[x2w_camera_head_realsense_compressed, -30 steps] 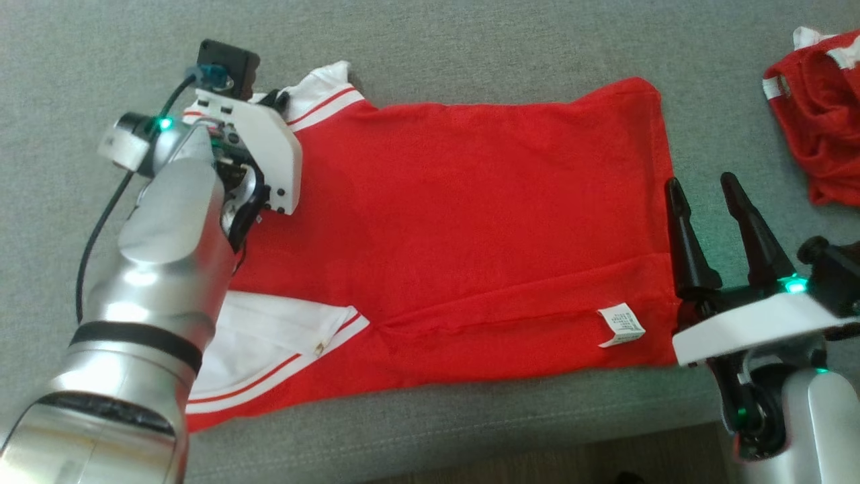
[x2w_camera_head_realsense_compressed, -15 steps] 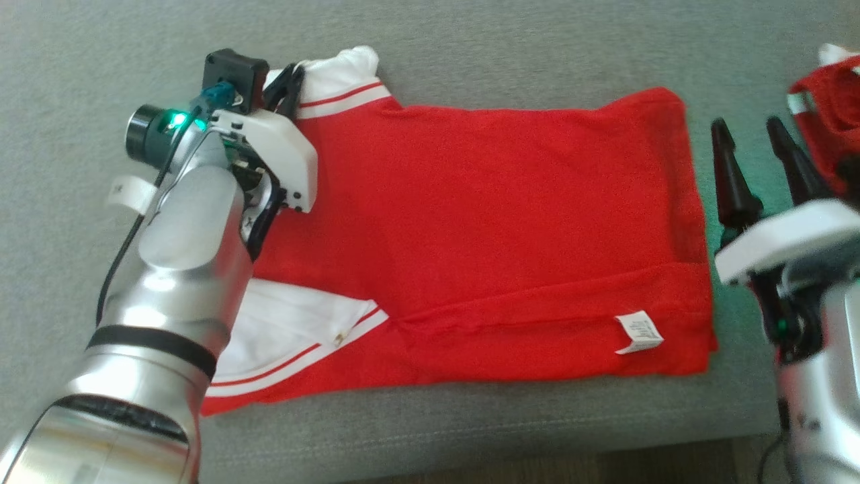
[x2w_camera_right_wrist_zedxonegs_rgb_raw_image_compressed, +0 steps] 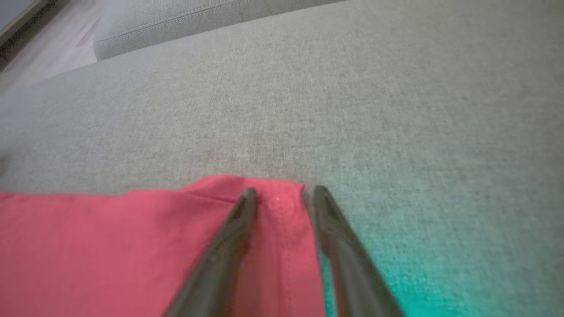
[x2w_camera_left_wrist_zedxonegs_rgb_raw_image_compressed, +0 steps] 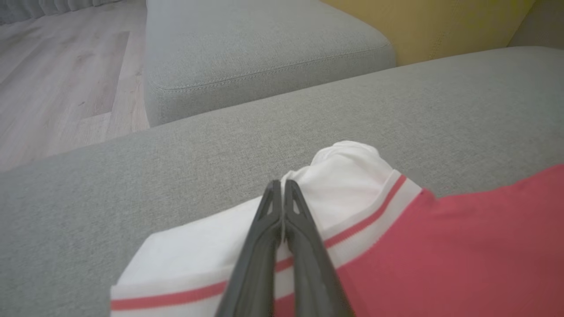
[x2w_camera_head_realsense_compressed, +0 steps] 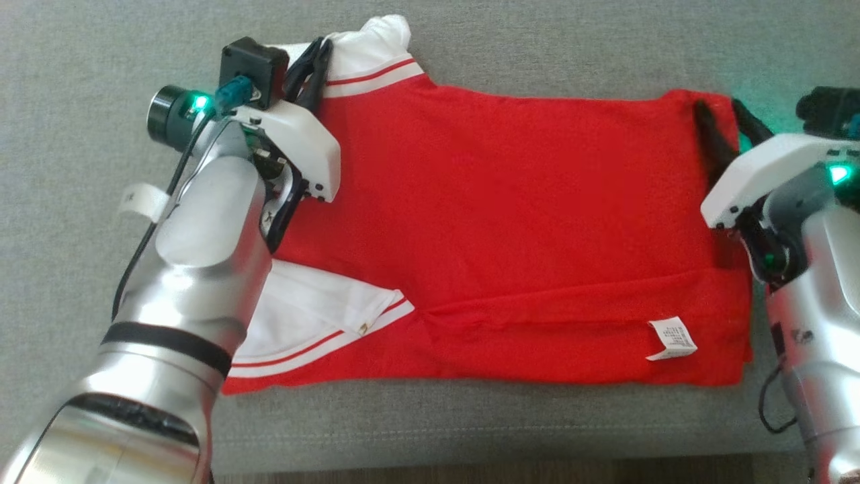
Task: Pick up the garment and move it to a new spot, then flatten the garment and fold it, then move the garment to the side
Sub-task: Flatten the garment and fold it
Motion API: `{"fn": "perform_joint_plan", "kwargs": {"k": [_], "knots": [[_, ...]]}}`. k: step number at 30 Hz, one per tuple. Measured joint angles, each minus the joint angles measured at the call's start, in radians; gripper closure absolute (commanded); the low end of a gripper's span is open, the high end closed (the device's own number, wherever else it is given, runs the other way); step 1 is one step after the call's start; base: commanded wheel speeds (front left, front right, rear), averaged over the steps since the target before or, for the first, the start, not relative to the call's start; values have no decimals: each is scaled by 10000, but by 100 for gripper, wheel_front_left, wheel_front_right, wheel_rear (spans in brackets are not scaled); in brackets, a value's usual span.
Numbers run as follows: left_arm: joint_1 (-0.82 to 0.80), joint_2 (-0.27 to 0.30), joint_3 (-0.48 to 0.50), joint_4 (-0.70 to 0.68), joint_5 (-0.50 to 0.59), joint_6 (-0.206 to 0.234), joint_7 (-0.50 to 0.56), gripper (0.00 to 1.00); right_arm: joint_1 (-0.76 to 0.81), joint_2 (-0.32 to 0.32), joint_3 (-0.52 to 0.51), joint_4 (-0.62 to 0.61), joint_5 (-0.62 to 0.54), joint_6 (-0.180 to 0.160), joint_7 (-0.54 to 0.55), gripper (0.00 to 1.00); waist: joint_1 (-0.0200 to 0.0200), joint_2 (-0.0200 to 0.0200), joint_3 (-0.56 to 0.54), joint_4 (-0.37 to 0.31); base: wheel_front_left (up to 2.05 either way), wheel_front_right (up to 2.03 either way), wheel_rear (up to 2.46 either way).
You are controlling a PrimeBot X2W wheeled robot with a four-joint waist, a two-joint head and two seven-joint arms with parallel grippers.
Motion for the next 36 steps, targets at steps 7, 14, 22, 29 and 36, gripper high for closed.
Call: {"fn": "perform_joint_plan", "kwargs": {"k": [7, 14, 22, 29, 36], "knots": [[477, 140, 73, -1158, -2, 349, -211, 100, -91, -150, 316, -169, 491, 0, -1143, 100, 0, 0, -186, 7, 0, 0, 0], [1683, 698, 397, -3906, 81, 851, -222, 100, 166, -426, 236, -1519, 723, 0, -1898, 100, 0, 0, -468, 32, 0, 0, 0], [3794, 963, 495, -6247, 309, 1185, -222, 100, 1974, -364, -176, -2700, 828, 0, -1499, 100, -1, 0, -765, 145, 0, 0, 0], [6188, 1066, 474, -7294, 366, 1373, -222, 100, 4174, 211, -819, -4113, 991, 0, -786, 100, -1, 0, -923, 149, 0, 0, 0], [6859, 1064, 623, -6740, 157, 1390, -222, 61, 5105, 677, -986, -4807, 909, 0, -522, 100, -1, 0, -1003, 123, 0, 0, 0]]}}
